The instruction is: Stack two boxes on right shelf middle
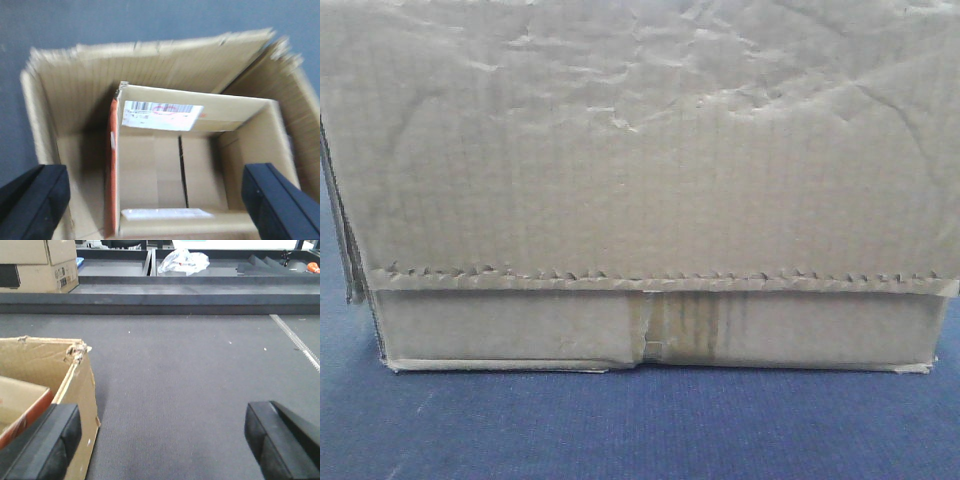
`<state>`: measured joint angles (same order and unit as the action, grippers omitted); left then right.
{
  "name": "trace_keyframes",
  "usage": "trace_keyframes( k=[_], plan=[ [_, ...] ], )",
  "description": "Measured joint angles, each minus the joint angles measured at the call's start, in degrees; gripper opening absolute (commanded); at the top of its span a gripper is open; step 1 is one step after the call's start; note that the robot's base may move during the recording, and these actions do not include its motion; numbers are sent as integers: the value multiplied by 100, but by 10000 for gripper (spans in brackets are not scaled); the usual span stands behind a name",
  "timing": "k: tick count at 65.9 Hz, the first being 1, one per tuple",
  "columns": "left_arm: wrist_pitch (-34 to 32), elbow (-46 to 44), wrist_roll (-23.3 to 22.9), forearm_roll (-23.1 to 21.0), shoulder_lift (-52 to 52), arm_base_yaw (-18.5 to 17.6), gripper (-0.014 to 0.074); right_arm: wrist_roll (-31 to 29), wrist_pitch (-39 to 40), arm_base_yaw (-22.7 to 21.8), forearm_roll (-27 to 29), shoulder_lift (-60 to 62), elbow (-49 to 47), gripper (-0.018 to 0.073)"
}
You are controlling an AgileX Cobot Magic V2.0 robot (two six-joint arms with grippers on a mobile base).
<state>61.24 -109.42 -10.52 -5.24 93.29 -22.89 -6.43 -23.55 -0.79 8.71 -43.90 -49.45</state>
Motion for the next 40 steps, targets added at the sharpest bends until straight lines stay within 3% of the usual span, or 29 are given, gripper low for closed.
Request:
trace_keyframes(
  k=[14, 25, 40],
  plan=[
    [336, -9, 0, 849, -663, 0, 599, 0, -634, 144, 0, -96, -480, 568],
    [827, -22, 93, 1596, -871, 0, 599, 0, -1655, 465, 0, -582, -1598, 568],
    [890, 301, 266, 1863, -865, 0, 599, 0, -3049, 1046, 0, -1641, -2958, 568]
  ],
)
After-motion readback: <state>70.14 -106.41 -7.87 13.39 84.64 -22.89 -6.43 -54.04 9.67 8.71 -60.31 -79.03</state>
